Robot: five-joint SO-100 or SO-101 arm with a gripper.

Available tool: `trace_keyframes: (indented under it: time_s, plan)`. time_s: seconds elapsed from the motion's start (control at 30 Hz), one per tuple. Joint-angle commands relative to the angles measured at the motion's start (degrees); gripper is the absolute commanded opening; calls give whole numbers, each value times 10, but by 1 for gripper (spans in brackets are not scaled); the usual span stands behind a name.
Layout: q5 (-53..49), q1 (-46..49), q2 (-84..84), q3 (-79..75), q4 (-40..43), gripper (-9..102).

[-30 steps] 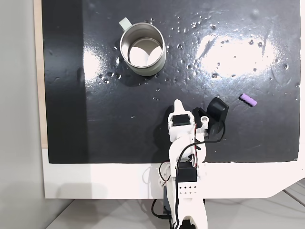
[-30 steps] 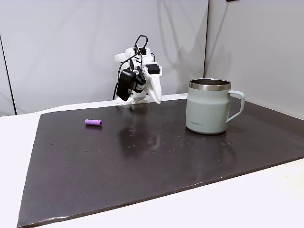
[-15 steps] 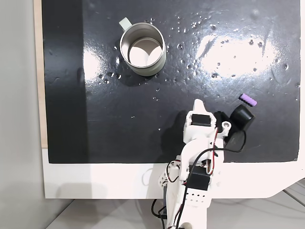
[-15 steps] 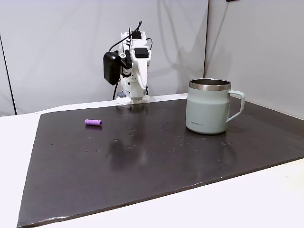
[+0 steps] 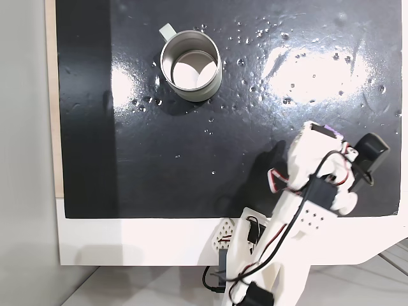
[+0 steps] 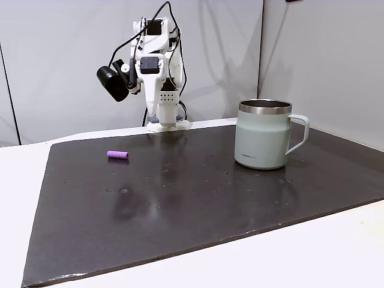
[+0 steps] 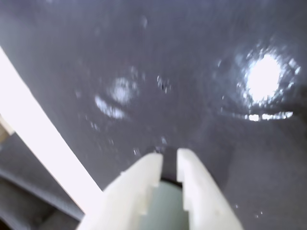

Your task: Grasp a pengrip and put it in the cup.

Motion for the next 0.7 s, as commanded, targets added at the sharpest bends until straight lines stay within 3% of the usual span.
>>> trace_keyframes:
  time_s: [0.0, 0.3, 0.67]
  plan:
    - [-12, 39, -77, -93, 21, 19]
    - [-58, 100, -239, -226, 65, 29]
    - [-110, 137, -411, -307, 67, 30]
